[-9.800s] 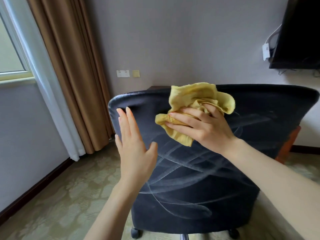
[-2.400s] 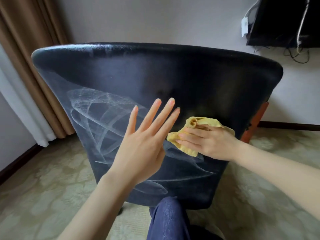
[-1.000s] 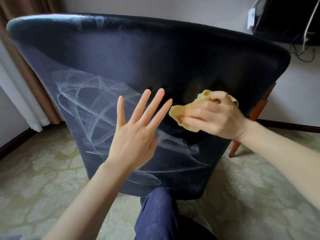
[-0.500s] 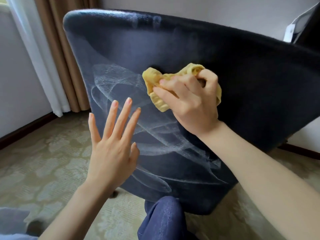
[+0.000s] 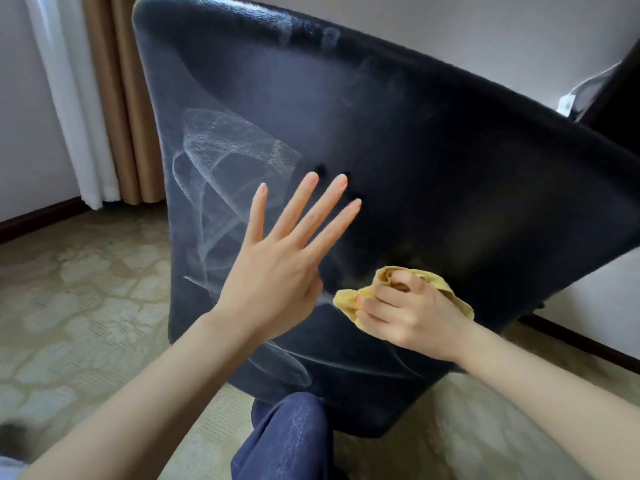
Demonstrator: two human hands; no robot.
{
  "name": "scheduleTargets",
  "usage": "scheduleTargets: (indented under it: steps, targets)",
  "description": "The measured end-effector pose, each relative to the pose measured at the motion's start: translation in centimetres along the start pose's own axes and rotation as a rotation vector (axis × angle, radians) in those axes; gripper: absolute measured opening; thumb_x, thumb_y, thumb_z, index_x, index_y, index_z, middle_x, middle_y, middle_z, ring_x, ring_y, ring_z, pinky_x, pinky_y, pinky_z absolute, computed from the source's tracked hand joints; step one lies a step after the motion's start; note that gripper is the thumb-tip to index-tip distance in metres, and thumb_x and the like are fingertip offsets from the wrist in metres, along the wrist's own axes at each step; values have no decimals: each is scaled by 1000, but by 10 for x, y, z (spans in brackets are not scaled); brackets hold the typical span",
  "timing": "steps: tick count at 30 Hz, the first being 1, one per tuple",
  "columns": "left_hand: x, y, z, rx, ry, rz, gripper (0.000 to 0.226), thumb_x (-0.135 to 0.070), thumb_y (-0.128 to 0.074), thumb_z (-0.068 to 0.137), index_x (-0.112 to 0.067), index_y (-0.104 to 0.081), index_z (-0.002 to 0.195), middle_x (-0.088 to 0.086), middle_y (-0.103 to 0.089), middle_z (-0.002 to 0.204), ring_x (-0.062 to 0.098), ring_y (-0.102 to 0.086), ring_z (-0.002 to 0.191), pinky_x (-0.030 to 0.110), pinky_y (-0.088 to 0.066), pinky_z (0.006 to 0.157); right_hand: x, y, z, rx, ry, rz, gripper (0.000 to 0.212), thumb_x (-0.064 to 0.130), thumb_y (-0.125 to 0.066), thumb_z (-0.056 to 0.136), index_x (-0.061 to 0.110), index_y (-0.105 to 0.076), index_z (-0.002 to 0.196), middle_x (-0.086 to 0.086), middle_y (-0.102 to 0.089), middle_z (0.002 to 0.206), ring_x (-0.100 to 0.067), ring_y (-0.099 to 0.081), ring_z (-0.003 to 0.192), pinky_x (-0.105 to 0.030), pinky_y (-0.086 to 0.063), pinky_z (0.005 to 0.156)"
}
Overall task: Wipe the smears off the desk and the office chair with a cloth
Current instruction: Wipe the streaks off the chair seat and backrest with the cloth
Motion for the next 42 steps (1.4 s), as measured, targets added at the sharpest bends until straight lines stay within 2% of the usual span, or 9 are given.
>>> scheduleTargets:
  steps: [5,8,12,16,21,30,34,38,42]
  targets:
    - [-9,-14,6,2,-18,0,97,-11,-62,70,-24,-12,152,2,-6,160,25,-6,147,58,-1,115,-42,43,-30,-48,-46,-56,17,12,-62,90,22,-74,84,5,-72,88,-13,-69,77,-34,-38,83]
    - [-10,-16,7,-12,-23,-10,94,-11,-57,72,-26,-11,153,1,-5,159,24,-5,147,58,1,115,-74,74,-18,-166,-80,-96,4,17,-70,87,19,-69,90,4,-74,86,-13,-69,78,-34,-40,75]
    - [-8,-13,2,-25,-41,-16,96,-13,-60,71,-25,-12,153,2,-6,160,24,-5,147,58,1,115,-105,96,16,-292,-144,-225,20,22,-80,77,21,-69,94,4,-74,83,-13,-58,82,-35,-36,72]
    - [0,-14,-15,-10,-17,-12,95,-14,-65,67,-21,-22,151,4,-13,159,25,-10,147,59,-6,114,-123,106,61,-402,-285,-281,8,16,-76,81,21,-78,87,0,-73,82,-17,-52,81,-38,-33,73]
    - [13,-21,-41,53,33,32,93,-13,-72,59,-19,-38,145,7,-23,157,32,-19,144,61,-15,109,-129,106,124,-585,-510,-312,18,17,-67,90,24,-75,76,5,-68,75,-18,-52,76,-36,-36,77]
    - [62,-7,-54,82,190,136,80,-15,-79,55,-11,-56,132,10,-39,149,34,-27,140,64,-15,107,-86,44,168,-402,-376,-171,24,11,-62,87,22,-66,65,5,-61,69,-17,-61,69,-33,-40,82]
    - [103,21,-40,-43,439,71,53,-4,-78,58,-5,-63,109,14,-60,114,36,-55,117,67,-23,105,-65,27,153,-322,-242,-150,21,12,-67,82,24,-65,65,7,-62,71,-13,-62,72,-31,-40,83]
    - [125,50,-12,-160,520,-39,72,-5,-70,69,-6,-45,136,16,-45,136,35,-43,126,61,-18,111,-44,16,124,-206,-83,-84,13,12,-68,81,22,-69,74,6,-66,79,-14,-63,76,-32,-40,84]
    - [133,71,24,-183,467,-131,97,-10,-62,75,-19,-6,153,1,1,161,24,-6,146,51,-9,115,-41,20,99,-106,3,-70,15,9,-62,85,20,-71,81,3,-69,90,-15,-64,79,-33,-43,84]
Point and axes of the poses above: each hand's wrist, its own z-axis towards the middle knuckle, its own y-axis out of the back of the hand, x = y × z, the point moved 9 cm from there along z, towards the middle knuckle
